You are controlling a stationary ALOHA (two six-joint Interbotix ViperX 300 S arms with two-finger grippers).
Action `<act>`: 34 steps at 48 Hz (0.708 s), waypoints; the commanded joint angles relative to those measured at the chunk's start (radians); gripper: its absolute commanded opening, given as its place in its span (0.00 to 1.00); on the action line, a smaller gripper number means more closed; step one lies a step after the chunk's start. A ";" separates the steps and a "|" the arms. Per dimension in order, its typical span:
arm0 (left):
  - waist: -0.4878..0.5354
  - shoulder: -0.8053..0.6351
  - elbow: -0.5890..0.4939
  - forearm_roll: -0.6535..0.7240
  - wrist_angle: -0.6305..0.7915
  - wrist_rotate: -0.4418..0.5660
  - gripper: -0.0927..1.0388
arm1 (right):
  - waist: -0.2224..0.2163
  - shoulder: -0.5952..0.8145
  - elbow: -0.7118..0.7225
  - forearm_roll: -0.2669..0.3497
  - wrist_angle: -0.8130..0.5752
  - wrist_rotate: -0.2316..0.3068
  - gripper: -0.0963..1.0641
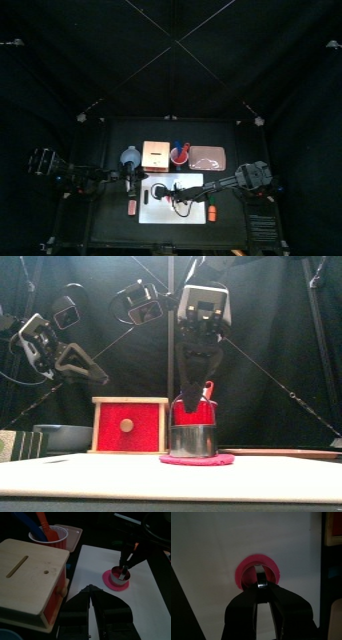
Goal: Get the cutter from the drawer then cut the dough then place the extra dough in the bowl
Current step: Cut the dough
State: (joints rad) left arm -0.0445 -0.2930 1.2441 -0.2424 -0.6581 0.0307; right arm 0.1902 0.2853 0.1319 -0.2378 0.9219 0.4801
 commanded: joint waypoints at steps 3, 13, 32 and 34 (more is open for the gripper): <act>0.002 -0.002 -0.025 0.000 0.046 0.002 0.49 | -0.012 -0.017 -0.032 0.017 0.003 -0.002 0.63; -0.002 -0.002 -0.057 0.002 0.130 0.000 0.49 | -0.012 -0.026 -0.040 -0.008 0.011 -0.002 0.71; 0.000 -0.008 -0.095 0.021 0.130 0.008 0.49 | -0.006 -0.097 -0.044 -0.014 0.021 0.000 0.72; 0.000 -0.009 -0.098 0.026 0.130 0.008 0.50 | -0.005 -0.104 -0.041 -0.017 0.015 0.000 0.72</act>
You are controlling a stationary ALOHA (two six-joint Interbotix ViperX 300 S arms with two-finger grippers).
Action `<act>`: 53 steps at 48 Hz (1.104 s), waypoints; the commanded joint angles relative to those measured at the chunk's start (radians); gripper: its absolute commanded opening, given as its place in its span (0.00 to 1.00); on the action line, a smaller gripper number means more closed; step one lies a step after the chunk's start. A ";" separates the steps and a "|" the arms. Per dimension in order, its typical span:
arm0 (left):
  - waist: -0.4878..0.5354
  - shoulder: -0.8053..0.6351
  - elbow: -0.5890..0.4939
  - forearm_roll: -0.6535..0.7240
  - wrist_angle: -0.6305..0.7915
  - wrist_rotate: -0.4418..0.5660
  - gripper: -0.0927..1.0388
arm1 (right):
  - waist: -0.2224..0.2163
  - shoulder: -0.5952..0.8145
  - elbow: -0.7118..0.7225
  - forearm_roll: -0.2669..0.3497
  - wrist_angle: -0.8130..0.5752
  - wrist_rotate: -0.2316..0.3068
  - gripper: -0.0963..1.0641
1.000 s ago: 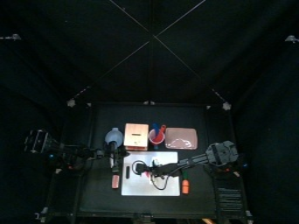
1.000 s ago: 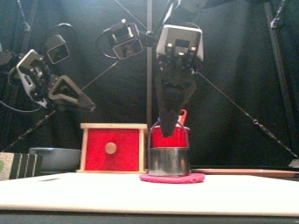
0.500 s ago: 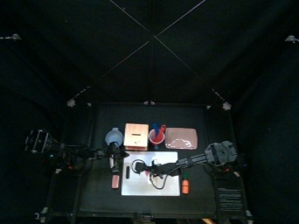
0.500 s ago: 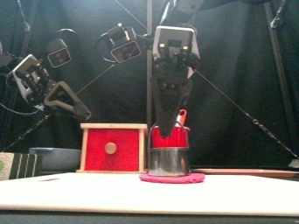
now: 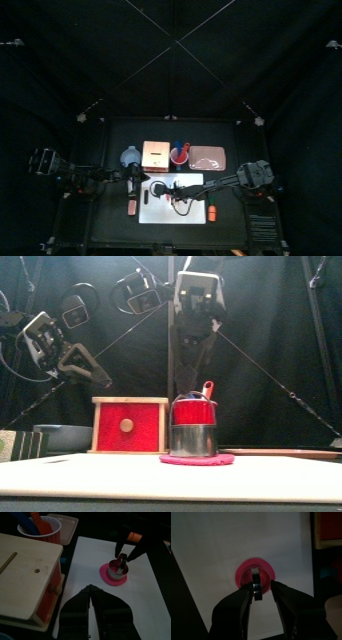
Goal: Get the cutter from the drawer then cut the dough then place the extra dough in the bowl
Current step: Cut the dough
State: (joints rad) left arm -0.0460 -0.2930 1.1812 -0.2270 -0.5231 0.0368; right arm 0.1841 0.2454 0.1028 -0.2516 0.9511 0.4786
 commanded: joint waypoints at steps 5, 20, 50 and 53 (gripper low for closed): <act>-0.002 -0.014 -0.049 0.031 -0.005 0.002 0.50 | 0.011 -0.095 0.003 -0.008 -0.043 0.002 0.72; -0.015 -0.018 -0.072 0.117 -0.069 0.000 0.50 | 0.026 -0.224 0.192 -0.103 -0.202 0.006 0.72; -0.089 0.077 -0.089 0.158 -0.261 -0.002 0.82 | -0.023 -0.445 0.681 -0.621 -0.827 0.607 0.72; -0.089 0.107 -0.100 0.156 -0.281 -0.002 0.83 | -0.023 -0.425 0.673 -0.643 -0.830 0.609 0.72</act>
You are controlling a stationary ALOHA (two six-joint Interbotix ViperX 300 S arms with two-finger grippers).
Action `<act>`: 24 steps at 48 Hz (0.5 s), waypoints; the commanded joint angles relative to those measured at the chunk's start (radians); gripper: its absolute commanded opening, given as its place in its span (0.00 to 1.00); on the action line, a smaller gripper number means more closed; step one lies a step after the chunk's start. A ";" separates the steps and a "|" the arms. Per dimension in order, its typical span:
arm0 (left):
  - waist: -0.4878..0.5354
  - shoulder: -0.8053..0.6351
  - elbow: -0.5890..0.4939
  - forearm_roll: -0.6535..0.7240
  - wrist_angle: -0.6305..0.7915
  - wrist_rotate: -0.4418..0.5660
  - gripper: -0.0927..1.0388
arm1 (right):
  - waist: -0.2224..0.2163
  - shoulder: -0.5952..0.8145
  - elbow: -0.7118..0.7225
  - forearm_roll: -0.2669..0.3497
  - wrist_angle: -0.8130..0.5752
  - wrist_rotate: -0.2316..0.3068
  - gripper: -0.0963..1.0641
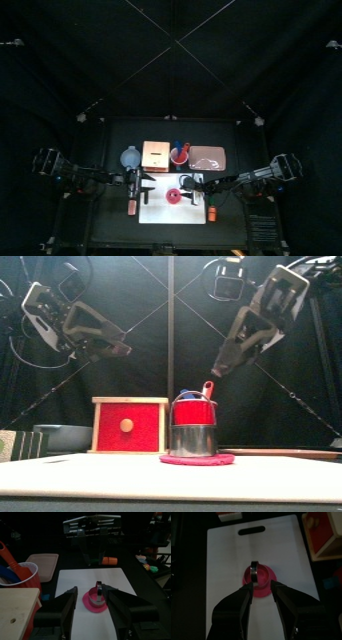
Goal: Get the cutter from the drawer then cut the dough then place the extra dough in the bowl
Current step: Cut the dough
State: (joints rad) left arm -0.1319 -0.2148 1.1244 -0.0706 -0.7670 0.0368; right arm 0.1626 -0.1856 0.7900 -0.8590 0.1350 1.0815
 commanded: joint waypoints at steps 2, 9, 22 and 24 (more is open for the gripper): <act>-0.003 0.054 -0.055 -0.003 -0.046 -0.002 0.83 | -0.002 0.014 -0.025 -0.048 -0.018 0.006 0.71; -0.006 0.101 -0.089 -0.002 -0.048 0.000 0.83 | 0.003 0.020 -0.038 -0.084 -0.091 0.005 0.71; -0.006 0.124 -0.118 0.002 -0.046 0.002 0.83 | -0.006 -0.026 0.028 -0.086 -0.293 -0.003 0.71; -0.006 0.124 -0.120 0.002 -0.048 0.002 0.83 | -0.011 -0.032 0.032 -0.089 -0.302 -0.006 0.71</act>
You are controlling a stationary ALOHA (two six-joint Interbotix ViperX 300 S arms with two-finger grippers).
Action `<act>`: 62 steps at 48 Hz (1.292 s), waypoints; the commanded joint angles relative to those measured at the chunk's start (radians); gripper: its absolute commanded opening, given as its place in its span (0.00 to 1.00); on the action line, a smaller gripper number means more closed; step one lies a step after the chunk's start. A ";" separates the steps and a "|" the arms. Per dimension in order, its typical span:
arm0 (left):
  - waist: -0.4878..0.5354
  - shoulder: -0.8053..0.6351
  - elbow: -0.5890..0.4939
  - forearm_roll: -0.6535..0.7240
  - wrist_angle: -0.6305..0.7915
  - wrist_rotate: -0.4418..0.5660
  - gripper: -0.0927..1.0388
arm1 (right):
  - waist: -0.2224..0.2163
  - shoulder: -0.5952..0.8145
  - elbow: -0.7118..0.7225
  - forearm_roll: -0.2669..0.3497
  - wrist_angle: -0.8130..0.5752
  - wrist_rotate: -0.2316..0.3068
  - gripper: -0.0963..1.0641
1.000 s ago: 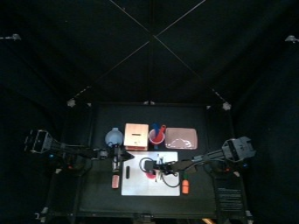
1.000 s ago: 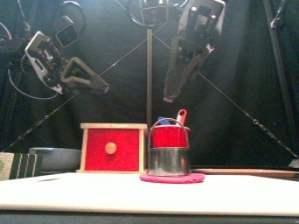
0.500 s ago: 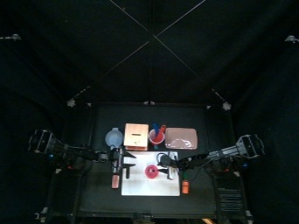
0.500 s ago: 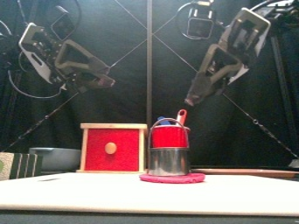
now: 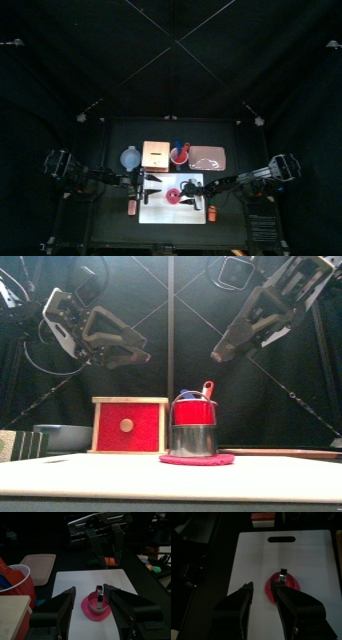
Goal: Get the cutter from the drawer then cut the dough then place the extra dough in the bowl
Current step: Cut the dough
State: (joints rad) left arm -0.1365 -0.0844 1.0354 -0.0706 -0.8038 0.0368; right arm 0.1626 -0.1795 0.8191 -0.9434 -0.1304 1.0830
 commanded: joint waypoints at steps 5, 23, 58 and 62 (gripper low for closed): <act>-0.002 -0.008 -0.034 0.000 -0.009 0.002 0.83 | -0.041 -0.061 0.006 -0.020 -0.086 -0.035 0.71; -0.002 -0.017 -0.035 -0.003 -0.009 0.002 0.83 | -0.141 -0.235 0.219 0.270 -0.660 -0.476 0.71; -0.104 0.127 -0.081 -0.100 -0.012 0.028 0.82 | 0.147 0.267 0.164 1.253 -0.834 -1.126 0.71; -0.106 0.160 -0.107 -0.101 -0.012 0.028 0.82 | 0.149 0.295 0.153 1.295 -0.834 -1.134 0.71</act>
State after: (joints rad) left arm -0.2378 0.0614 0.9756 -0.1687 -0.8053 0.0629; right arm 0.3114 0.1120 0.9956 0.3206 -0.9541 -0.0445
